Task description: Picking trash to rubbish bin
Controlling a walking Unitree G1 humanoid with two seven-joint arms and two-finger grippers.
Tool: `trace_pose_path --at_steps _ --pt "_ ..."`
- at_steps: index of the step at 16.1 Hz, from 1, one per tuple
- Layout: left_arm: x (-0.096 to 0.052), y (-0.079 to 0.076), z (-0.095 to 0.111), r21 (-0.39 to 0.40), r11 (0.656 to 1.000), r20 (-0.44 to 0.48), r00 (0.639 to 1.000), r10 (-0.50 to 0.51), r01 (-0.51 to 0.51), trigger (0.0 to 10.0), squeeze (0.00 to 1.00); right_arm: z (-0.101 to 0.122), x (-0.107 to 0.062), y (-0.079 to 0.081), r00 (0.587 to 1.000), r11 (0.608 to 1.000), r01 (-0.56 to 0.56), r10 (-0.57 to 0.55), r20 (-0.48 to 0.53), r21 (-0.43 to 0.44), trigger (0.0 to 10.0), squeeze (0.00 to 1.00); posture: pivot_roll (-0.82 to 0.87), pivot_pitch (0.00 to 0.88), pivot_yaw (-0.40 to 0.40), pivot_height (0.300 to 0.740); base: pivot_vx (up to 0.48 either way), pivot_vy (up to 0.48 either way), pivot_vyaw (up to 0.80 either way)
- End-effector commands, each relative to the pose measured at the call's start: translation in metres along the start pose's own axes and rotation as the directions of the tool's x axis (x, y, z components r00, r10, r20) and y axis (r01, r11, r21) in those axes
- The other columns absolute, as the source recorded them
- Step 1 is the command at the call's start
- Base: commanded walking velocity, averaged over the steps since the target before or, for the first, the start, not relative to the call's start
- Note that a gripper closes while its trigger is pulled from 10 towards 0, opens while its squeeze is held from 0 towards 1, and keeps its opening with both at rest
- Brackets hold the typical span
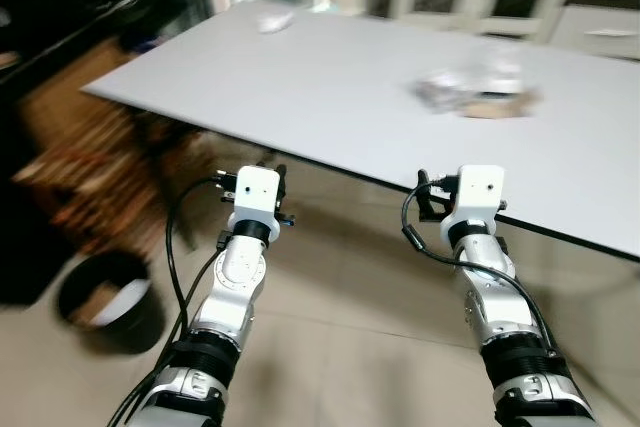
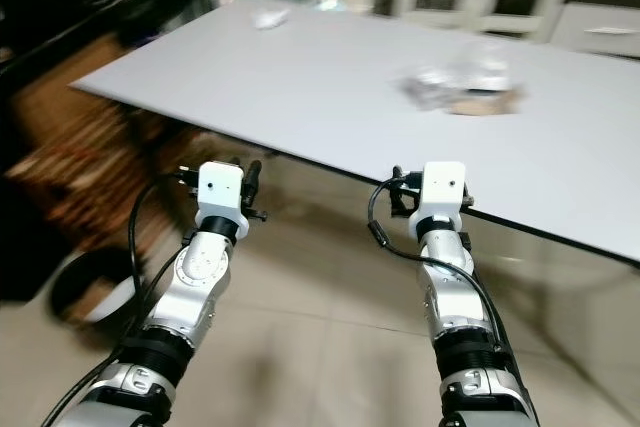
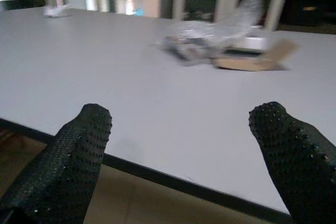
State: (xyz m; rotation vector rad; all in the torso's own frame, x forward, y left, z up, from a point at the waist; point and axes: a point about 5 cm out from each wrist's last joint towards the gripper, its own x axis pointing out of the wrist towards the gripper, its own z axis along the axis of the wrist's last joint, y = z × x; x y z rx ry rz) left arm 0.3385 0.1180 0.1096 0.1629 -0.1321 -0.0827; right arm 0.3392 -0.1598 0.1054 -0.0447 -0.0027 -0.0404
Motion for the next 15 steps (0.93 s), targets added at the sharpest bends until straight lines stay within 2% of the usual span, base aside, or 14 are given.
trace_pose_path --at_steps 1,2,11,15 --pt "0.0002 0.0054 -0.0003 0.002 1.000 -0.005 1.000 0.019 -0.019 10.0 0.00 0.0017 0.0002 0.0077 1.000 1.000 -0.019 0.019 0.007 0.013 10.0 0.00 -0.06 0.012 0.047 0.740 0.000 0.000 -0.80" --pt "0.0002 0.0053 -0.0003 0.002 1.000 -0.005 1.000 0.019 -0.019 10.0 0.00 0.0016 0.0001 0.0077 1.000 1.000 -0.019 0.019 0.007 0.013 10.0 0.00 -0.06 0.013 0.047 0.740 0.000 0.000 -0.80" --pt "-0.0005 0.0052 -0.0014 -0.002 1.000 -0.012 1.000 0.020 -0.020 10.0 0.00 0.0000 -0.0008 0.0084 1.000 1.000 -0.027 0.027 0.002 0.012 10.0 0.00 -0.06 0.020 0.044 0.740 0.000 0.000 0.00" --pt "-0.0011 0.0049 -0.0019 0.001 1.000 -0.015 1.000 0.018 -0.018 10.0 0.00 -0.0009 -0.0014 0.0095 0.999 0.999 -0.037 0.037 -0.004 0.014 10.0 0.00 -0.06 0.023 0.043 0.740 0.000 0.000 -0.72"
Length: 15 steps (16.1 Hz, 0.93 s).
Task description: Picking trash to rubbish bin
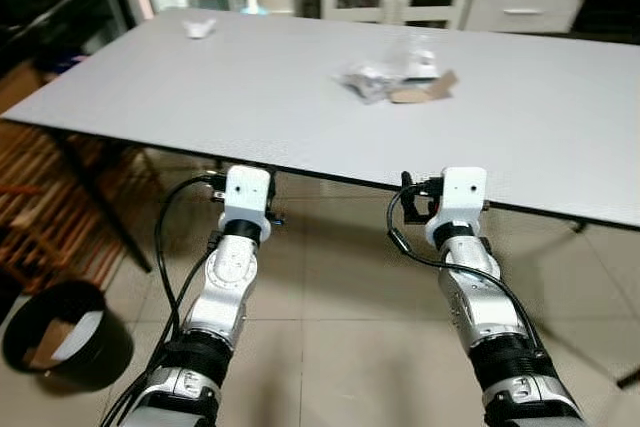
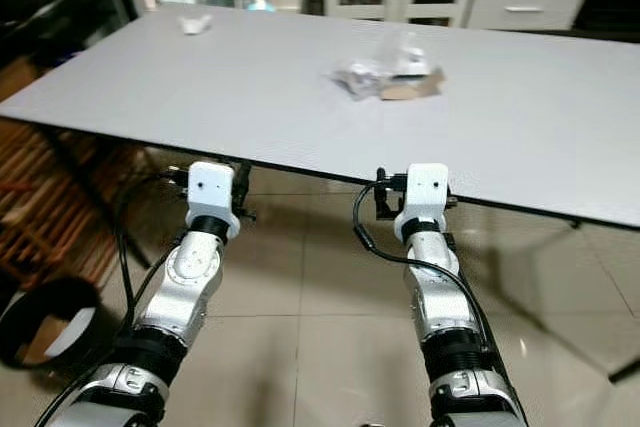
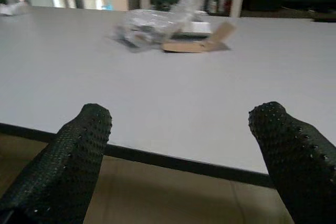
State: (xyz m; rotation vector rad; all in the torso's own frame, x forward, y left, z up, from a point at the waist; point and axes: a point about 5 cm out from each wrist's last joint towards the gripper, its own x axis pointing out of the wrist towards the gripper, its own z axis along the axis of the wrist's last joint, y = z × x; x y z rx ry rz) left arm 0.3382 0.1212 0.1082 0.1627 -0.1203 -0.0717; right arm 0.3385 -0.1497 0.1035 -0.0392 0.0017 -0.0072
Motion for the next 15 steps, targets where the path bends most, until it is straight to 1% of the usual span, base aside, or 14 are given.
trace_pose_path --at_steps 1,8,14,15 --pt "-0.0004 0.0020 -0.0001 0.001 1.000 -0.003 1.000 0.008 -0.008 10.0 0.00 0.0005 -0.0003 -0.0007 1.000 1.000 -0.004 0.004 -0.001 0.008 10.0 0.00 -0.06 0.024 0.042 0.740 0.000 0.000 -0.80" --pt "-0.0009 0.0018 -0.0006 0.000 1.000 -0.007 1.000 0.009 -0.009 10.0 0.00 -0.0006 -0.0012 -0.0008 1.000 1.000 -0.008 0.008 -0.006 0.003 10.0 0.00 -0.06 0.028 0.042 0.740 0.000 0.000 -0.80" --pt "0.0003 0.0038 -0.0016 0.014 1.000 -0.022 0.999 0.023 -0.023 10.0 0.00 0.0000 -0.0014 -0.0001 1.000 1.000 -0.014 0.014 0.001 0.001 10.0 0.00 -0.06 0.027 0.039 0.740 0.000 0.000 0.00" --pt "0.0005 0.0040 -0.0018 0.018 1.000 -0.024 0.999 0.022 -0.021 10.0 0.00 0.0001 -0.0014 0.0001 1.000 1.000 -0.016 0.016 0.001 0.001 10.0 0.00 -0.06 0.028 0.040 0.740 0.364 0.000 0.00"
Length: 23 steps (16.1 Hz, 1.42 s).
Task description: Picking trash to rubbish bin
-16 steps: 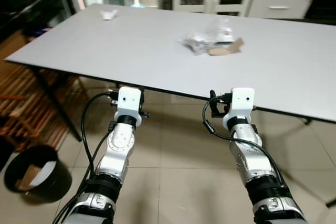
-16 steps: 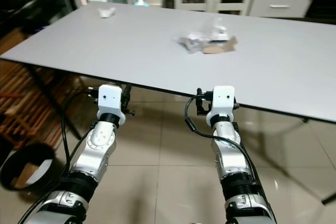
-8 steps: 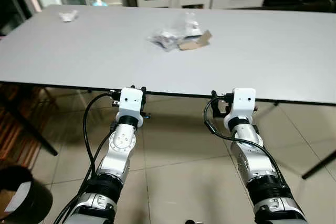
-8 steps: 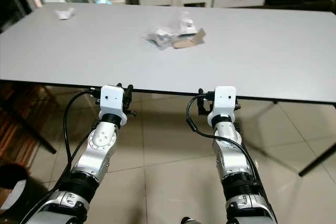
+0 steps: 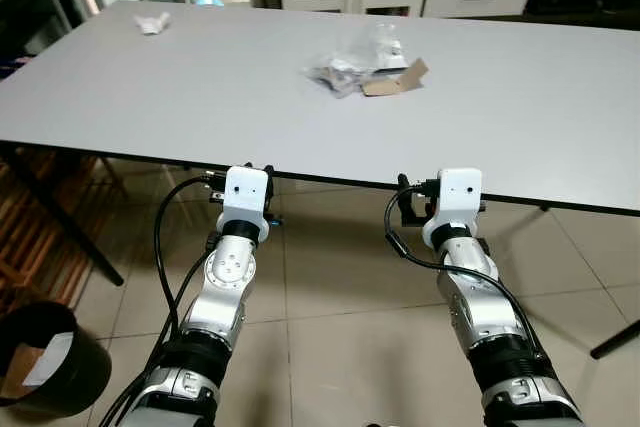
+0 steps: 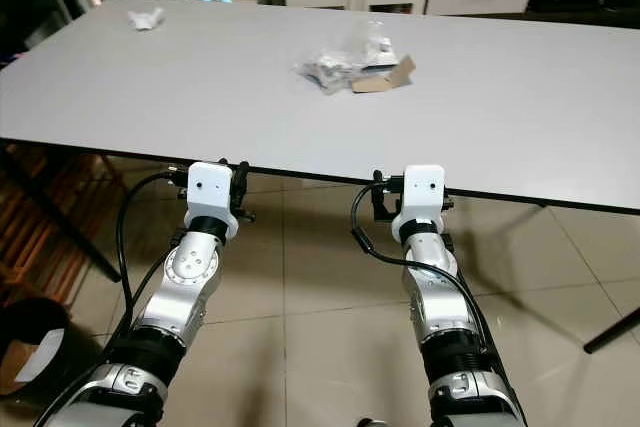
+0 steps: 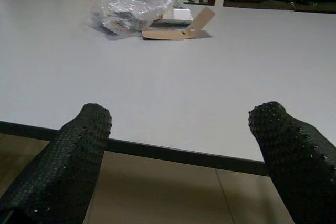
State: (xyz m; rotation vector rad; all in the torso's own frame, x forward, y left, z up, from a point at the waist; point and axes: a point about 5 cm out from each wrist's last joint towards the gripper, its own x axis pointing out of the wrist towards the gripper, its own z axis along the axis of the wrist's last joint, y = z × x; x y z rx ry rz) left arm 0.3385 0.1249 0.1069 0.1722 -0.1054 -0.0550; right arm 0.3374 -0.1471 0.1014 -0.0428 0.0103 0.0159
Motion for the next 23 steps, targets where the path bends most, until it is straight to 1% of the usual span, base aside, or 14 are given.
trace_pose_path --at_steps 1,6,8,10,16,18,20,21,22,23 --pt "0.0007 0.0005 -0.0002 0.011 1.000 -0.011 1.000 0.005 -0.005 10.0 0.00 0.0021 -0.0004 -0.0023 1.000 1.000 0.006 -0.006 0.010 0.004 10.0 0.00 -0.06 0.026 0.040 0.740 0.480 0.000 0.00" --pt "0.0006 0.0001 -0.0012 0.012 1.000 -0.020 1.000 0.005 -0.005 10.0 0.00 0.0014 -0.0005 -0.0007 1.000 1.000 -0.005 0.005 0.004 0.014 10.0 0.00 -0.06 0.026 0.041 0.740 0.480 0.000 0.00" --pt "0.0007 -0.0003 -0.0011 0.010 1.000 -0.022 1.000 0.004 -0.004 10.0 0.00 0.0016 -0.0005 0.0006 1.000 1.000 -0.015 0.015 0.005 0.018 10.0 0.00 -0.06 0.026 0.040 0.740 0.379 0.000 -0.52" --pt "0.0007 -0.0002 -0.0011 0.009 1.000 -0.023 1.000 0.006 -0.005 10.0 0.00 0.0022 -0.0009 0.0024 1.000 1.000 -0.022 0.022 0.013 0.003 10.0 0.00 -0.06 0.028 0.039 0.740 0.373 0.000 0.00" --pt "0.0010 0.0000 -0.0008 0.011 1.000 -0.024 1.000 0.005 -0.005 10.0 0.00 0.0028 -0.0013 0.0022 1.000 1.000 -0.017 0.017 0.018 0.006 10.0 0.00 -0.06 0.029 0.040 0.740 0.358 0.000 0.00" --pt "0.0003 -0.0032 0.0020 -0.008 1.000 0.003 1.000 -0.016 0.016 10.0 0.00 0.0024 -0.0013 0.0021 1.000 1.000 -0.018 0.017 0.015 0.009 10.0 0.00 -0.06 0.029 0.040 0.740 0.133 0.000 0.00" --pt "0.0000 -0.0042 0.0027 -0.001 1.000 0.011 1.000 -0.021 0.021 10.0 0.00 0.0024 -0.0012 0.0020 1.000 1.000 -0.017 0.017 0.015 0.007 10.0 0.00 -0.06 0.031 0.041 0.740 0.000 0.000 0.00" --pt "0.0000 -0.0054 0.0027 -0.003 1.000 0.011 1.000 -0.028 0.028 10.0 0.97 0.0027 -0.0011 0.0016 1.000 1.000 -0.014 0.014 0.016 0.007 10.0 0.00 -0.06 0.031 0.040 0.740 0.000 0.000 0.00" --pt "0.0000 -0.0064 0.0027 -0.005 0.999 0.011 0.999 -0.039 0.039 10.0 1.00 0.0027 -0.0011 0.0013 1.000 1.000 -0.013 0.013 0.016 0.006 10.0 0.00 -0.06 0.031 0.040 0.740 0.000 0.000 0.00" --pt "-0.0001 -0.0076 0.0027 0.001 0.999 0.011 0.999 -0.046 0.046 10.0 1.00 0.0028 -0.0010 0.0009 1.000 1.000 -0.011 0.011 0.016 0.006 10.0 0.00 -0.06 0.030 0.040 0.740 0.000 0.000 0.00"
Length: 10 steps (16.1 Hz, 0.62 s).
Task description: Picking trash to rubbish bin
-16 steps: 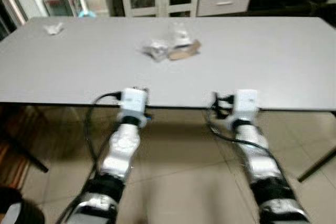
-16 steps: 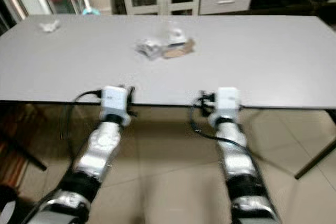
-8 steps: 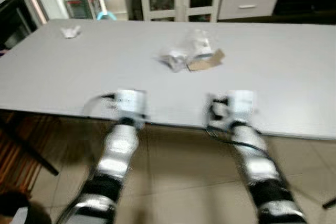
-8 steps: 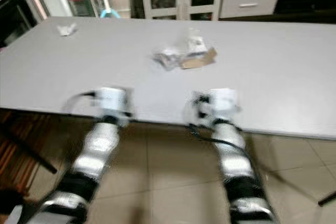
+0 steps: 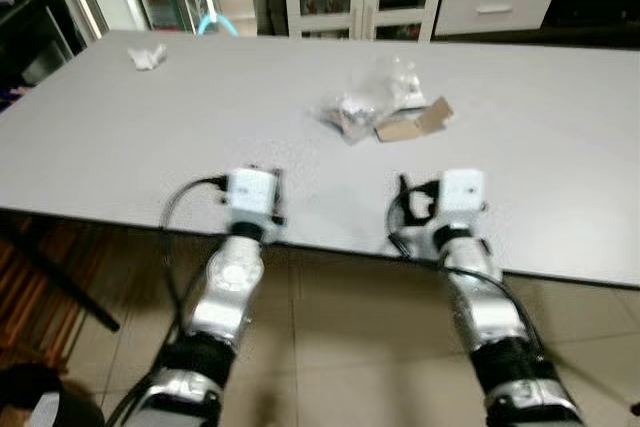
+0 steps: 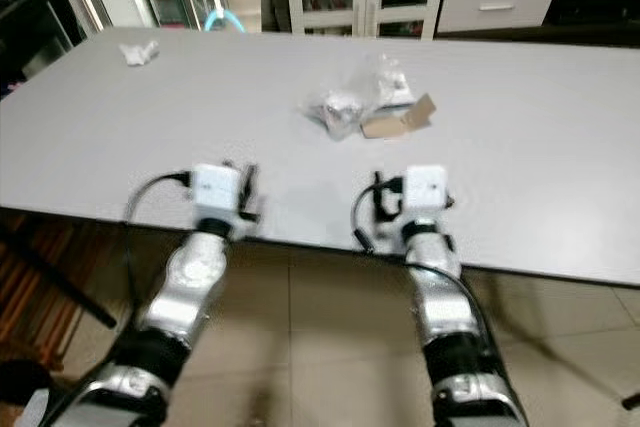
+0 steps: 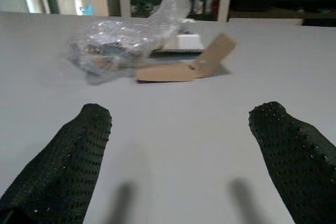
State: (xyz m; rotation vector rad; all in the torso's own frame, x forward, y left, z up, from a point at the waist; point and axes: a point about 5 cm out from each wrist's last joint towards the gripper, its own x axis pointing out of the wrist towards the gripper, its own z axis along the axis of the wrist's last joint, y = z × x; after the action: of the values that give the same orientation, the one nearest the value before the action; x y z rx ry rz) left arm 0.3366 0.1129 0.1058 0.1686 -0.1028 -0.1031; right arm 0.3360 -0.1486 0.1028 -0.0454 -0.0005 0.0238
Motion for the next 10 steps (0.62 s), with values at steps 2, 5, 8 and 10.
trace_pose_path --at_steps 2,5,8,10 --pt "0.0009 0.0042 0.0011 0.003 1.000 0.007 1.000 -0.003 0.003 10.0 1.00 0.0016 0.0005 0.0024 1.000 1.000 0.000 0.000 0.006 0.008 10.0 0.00 -0.06 0.030 0.041 0.740 0.000 0.000 0.00" --pt "0.0010 0.0032 0.0008 0.000 1.000 0.005 1.000 -0.014 0.014 10.0 1.00 0.0016 0.0009 0.0024 1.000 1.000 0.000 0.000 0.005 0.008 10.0 0.00 -0.06 0.030 0.042 0.740 0.000 0.000 0.00" --pt "0.0006 0.0005 0.0017 -0.012 0.999 0.010 0.999 -0.031 0.031 10.0 1.00 0.0015 0.0008 0.0019 1.000 1.000 0.001 -0.001 0.005 0.008 10.0 0.00 -0.06 0.029 0.042 0.740 0.000 0.000 0.00" --pt "0.0004 -0.0001 0.0018 -0.012 0.999 0.011 0.999 -0.035 0.035 10.0 1.00 0.0015 0.0007 0.0017 1.000 1.000 0.000 0.000 0.004 0.007 10.0 0.00 -0.06 0.030 0.040 0.740 0.000 0.000 0.00"
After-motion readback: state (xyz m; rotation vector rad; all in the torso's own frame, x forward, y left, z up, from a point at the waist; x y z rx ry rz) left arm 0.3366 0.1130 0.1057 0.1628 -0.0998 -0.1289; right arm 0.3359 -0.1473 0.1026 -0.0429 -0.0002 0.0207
